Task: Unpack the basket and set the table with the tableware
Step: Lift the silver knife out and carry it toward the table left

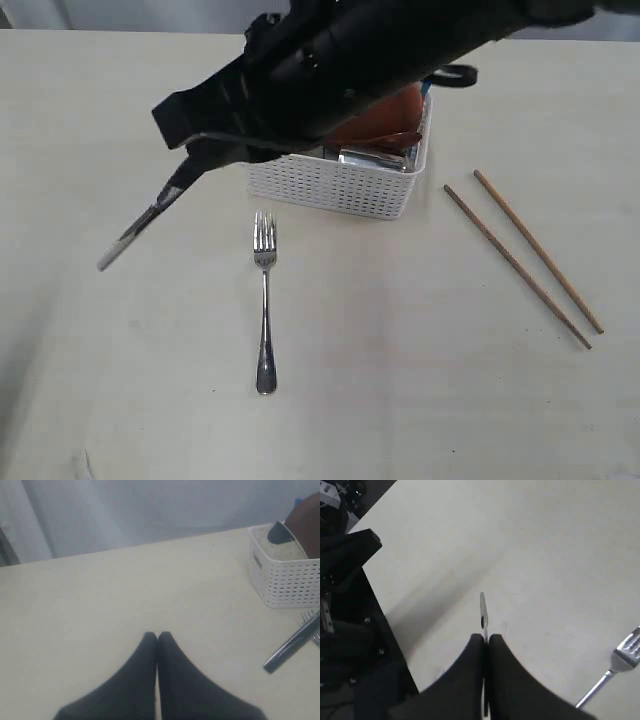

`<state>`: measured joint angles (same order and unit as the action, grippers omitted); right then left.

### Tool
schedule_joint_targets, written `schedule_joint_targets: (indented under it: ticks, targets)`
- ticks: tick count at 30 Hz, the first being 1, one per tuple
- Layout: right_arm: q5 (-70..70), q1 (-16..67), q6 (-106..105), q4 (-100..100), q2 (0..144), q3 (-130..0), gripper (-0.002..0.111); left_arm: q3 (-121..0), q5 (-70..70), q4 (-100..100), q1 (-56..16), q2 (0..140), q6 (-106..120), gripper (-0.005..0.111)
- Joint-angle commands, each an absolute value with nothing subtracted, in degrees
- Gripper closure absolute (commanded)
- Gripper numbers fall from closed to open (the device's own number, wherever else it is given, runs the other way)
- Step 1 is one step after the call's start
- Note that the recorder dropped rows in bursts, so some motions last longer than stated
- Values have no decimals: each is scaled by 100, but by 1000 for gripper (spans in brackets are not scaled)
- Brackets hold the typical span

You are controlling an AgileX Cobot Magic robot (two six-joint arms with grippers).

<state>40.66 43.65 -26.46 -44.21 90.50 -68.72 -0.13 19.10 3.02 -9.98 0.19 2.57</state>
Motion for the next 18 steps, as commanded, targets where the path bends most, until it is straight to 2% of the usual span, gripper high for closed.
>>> schedule_joint_targets:
  ticks: [1, 10, 18]
  targets:
    - [3730, 4359, -2684, -5179, 9635, -6852, 109, 0, 1885, 294, -984, 0, 255, 107]
    - [3687, 4359, -2855, -6769, 11080, -6852, 109, 0, 1885, 294, -984, 0, 255, 107]
    - [3308, 4359, -2854, -7389, 11664, -6852, 109, 0, 1885, 294, -984, 0, 255, 107]
